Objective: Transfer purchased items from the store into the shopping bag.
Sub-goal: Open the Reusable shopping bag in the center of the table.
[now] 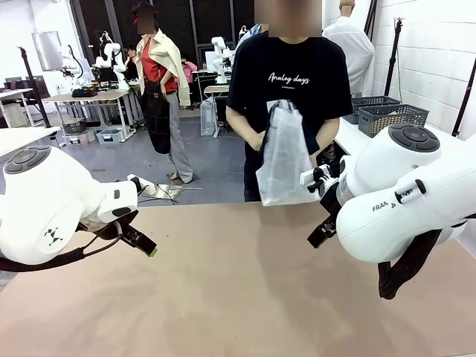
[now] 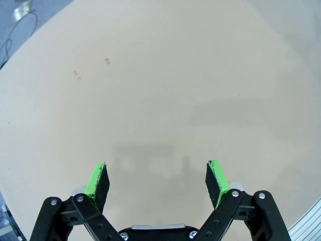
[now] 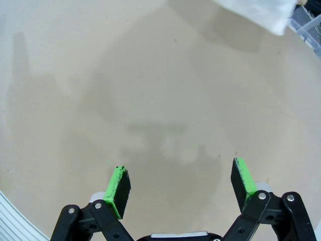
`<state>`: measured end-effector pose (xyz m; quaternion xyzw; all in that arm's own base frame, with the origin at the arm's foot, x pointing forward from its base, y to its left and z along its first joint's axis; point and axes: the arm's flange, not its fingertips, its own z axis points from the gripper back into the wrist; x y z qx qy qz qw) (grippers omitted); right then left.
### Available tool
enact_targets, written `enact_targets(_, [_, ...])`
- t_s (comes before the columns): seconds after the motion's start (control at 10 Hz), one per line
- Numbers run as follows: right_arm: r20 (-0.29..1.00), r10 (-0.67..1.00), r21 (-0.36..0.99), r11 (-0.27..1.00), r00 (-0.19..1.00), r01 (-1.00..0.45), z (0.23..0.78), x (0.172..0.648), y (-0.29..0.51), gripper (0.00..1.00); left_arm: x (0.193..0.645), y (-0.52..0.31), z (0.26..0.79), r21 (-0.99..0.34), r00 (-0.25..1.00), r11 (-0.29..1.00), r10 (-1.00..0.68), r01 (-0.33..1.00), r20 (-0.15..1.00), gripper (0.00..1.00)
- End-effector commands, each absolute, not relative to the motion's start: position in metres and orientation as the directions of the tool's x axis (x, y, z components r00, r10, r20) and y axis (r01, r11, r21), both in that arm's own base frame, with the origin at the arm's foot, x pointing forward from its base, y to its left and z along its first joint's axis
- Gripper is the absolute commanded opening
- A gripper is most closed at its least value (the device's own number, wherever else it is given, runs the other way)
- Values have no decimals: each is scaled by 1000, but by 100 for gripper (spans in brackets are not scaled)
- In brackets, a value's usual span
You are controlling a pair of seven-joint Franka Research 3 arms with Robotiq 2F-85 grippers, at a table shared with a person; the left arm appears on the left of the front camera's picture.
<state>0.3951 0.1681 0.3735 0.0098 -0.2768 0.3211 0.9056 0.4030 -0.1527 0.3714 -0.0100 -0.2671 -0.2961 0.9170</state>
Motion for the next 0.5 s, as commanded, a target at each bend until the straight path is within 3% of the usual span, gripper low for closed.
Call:
enact_targets(0.0, [508,576,-160,794,641,-587,374,395,168,100,403,-151,371,138,684,826,-535,546,496,100])
enact_targets(0.4, [508,576,-160,794,641,-587,374,395,168,100,403,-151,371,138,684,826,-535,546,496,100])
